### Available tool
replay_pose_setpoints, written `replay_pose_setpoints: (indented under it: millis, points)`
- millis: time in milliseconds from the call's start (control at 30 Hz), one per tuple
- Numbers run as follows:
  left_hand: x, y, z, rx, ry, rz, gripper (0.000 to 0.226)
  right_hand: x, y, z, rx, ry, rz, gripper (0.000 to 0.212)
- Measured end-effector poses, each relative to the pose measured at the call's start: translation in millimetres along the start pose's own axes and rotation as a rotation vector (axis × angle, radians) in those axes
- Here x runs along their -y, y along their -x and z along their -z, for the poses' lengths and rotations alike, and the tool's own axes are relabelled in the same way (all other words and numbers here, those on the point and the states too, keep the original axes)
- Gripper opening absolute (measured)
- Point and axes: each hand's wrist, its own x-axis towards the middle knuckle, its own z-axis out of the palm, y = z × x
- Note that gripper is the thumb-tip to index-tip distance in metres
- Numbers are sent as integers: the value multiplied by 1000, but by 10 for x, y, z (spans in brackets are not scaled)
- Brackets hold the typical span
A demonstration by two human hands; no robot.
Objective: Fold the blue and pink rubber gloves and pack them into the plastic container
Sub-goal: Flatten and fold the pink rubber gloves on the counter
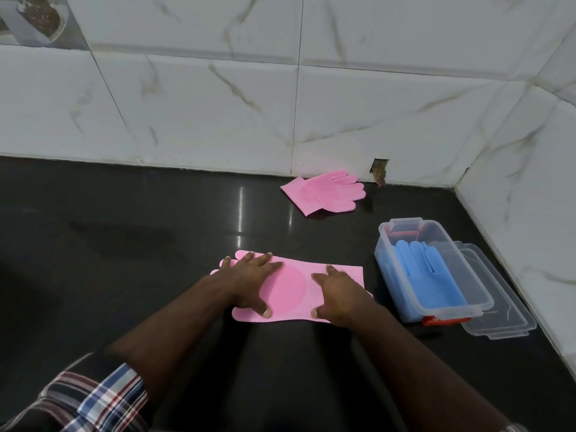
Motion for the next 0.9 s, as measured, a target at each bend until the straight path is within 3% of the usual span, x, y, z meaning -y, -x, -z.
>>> replay_pose_setpoints:
  millis: [300, 467, 600, 900]
  points:
    - [-24, 77, -17, -1, 13, -6, 106, 18, 72, -88, 28, 16, -14, 79]
    - [-40, 30, 3, -90, 71, 8, 90, 26, 98, -20, 18, -25, -29, 68]
    - [-91, -65, 42, -162, 106, -1, 81, 60, 62, 142, -111, -96, -88, 56]
    - [-248, -445, 162, -305, 225, -26, 69, 11, -310, 318, -320, -334, -114, 50]
